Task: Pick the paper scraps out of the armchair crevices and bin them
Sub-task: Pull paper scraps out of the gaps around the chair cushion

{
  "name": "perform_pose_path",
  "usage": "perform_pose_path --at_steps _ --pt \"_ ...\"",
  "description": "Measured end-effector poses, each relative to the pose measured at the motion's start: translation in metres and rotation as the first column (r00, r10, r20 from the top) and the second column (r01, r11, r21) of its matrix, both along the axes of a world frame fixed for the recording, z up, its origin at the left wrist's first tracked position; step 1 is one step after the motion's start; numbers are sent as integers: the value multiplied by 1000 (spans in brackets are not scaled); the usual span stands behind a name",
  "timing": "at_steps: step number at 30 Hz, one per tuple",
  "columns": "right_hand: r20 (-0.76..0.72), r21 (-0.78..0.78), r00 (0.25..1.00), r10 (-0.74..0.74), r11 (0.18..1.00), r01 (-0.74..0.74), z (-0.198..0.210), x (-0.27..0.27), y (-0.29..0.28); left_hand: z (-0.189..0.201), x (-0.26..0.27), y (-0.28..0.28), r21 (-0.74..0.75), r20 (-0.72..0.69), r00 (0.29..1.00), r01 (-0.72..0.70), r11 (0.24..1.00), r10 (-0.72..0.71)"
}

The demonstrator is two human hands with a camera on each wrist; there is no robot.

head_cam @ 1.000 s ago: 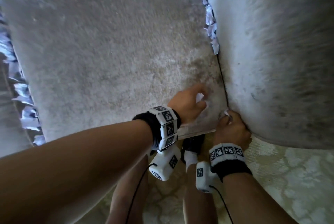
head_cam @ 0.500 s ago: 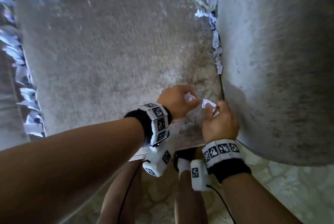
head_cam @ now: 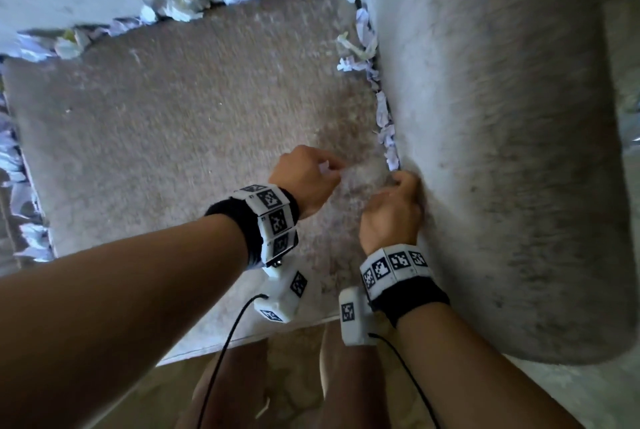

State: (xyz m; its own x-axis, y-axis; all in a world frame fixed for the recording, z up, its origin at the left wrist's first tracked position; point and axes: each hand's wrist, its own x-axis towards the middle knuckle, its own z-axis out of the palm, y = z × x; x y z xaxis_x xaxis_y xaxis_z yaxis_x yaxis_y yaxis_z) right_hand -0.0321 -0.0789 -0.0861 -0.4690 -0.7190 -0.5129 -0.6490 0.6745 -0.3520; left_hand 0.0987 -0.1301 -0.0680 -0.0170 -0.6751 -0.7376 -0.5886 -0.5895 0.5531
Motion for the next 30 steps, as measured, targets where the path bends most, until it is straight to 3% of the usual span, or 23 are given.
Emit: perform_pose_path --at_steps 4,10,18,23,30 --pt "-1 -21 999 49 999 -49 3 -7 -24 1 -17 -19 0 41 999 -14 1000 14" --pt "-149 47 964 221 975 -217 -14 -3 -37 5 -17 -43 -50 40 995 -85 995 87" --pt "-37 100 999 21 995 -17 -24 -3 -60 -12 -2 -30 0 29 993 -114 994 114" --pt "-60 -6 995 -78 997 77 -29 1 -58 -18 3 -27 6 -13 995 -100 995 100" --pt "-44 -229 994 -100 969 87 -24 6 -51 -17 6 -36 -17 -21 998 -59 998 58"
